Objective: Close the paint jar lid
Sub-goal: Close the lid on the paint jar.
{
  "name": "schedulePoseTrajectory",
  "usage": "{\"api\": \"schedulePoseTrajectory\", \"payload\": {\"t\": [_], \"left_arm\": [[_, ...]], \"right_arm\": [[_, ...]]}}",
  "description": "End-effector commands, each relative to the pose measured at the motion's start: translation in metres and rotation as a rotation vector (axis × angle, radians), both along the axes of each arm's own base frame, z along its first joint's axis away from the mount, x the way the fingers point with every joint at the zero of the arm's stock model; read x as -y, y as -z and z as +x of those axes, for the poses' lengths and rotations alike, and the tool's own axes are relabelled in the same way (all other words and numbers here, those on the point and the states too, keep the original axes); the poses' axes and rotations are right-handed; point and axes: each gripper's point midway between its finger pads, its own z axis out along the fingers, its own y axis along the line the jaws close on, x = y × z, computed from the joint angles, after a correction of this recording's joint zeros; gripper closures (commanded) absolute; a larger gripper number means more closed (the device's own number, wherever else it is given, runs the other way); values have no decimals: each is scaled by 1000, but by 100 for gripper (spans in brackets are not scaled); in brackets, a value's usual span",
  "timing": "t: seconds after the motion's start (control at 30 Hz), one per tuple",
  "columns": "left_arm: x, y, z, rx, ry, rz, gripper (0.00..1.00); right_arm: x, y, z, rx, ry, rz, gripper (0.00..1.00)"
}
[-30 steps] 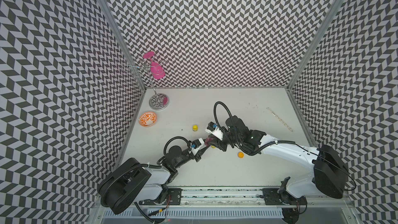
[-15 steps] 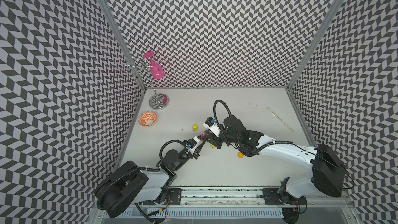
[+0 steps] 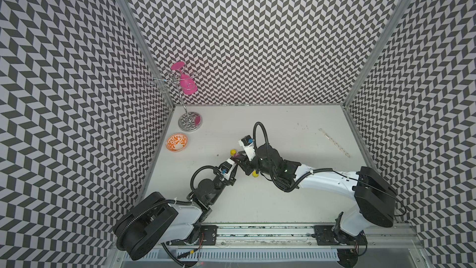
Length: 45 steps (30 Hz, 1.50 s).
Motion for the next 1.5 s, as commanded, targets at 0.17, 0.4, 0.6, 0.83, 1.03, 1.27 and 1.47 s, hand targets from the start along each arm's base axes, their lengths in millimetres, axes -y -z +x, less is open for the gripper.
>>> {"api": "schedulePoseTrajectory", "payload": {"t": [0.17, 0.4, 0.6, 0.83, 1.03, 1.27, 1.47], "left_arm": [[-4, -99, -28, 328, 56, -236, 73], [1, -96, -29, 318, 87, -225, 73], [8, -86, -28, 284, 109, -204, 73], [8, -76, -26, 255, 109, -203, 73], [10, -73, -25, 241, 117, -207, 73], [9, -64, -15, 195, 75, -187, 73], [11, -55, -3, 149, 40, -167, 73]], "right_arm": [[-1, 103, -57, -275, -91, -237, 75], [2, 102, -56, -268, -83, -237, 71], [4, 96, -54, -244, -72, -231, 69], [6, 89, -52, -223, -62, -227, 65], [7, 87, -51, -214, -58, -222, 50], [12, 78, -52, -195, -54, -198, 42], [22, 67, -56, -166, -57, -174, 37]]}}
